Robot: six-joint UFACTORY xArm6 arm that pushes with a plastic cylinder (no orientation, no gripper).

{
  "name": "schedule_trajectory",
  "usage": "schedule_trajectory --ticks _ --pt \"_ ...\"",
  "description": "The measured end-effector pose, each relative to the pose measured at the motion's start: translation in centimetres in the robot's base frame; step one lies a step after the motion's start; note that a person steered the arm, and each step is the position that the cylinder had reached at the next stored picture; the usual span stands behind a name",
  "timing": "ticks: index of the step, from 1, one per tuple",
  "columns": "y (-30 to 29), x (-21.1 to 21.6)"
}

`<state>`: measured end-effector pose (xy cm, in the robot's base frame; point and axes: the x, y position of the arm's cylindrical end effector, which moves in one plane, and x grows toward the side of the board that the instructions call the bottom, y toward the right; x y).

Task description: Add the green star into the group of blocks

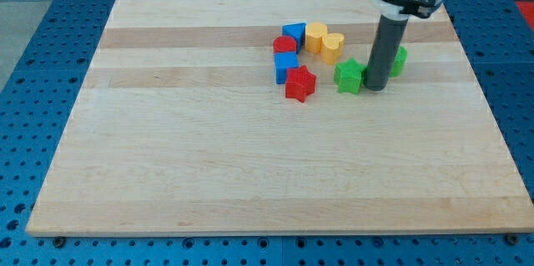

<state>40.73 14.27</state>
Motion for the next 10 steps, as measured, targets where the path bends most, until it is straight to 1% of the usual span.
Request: schedule_trajectory --ticks 3,7,10 --pt "-3.0 -0.1" --pt "-4.6 -0.6" --pt "-4.5 -0.9"
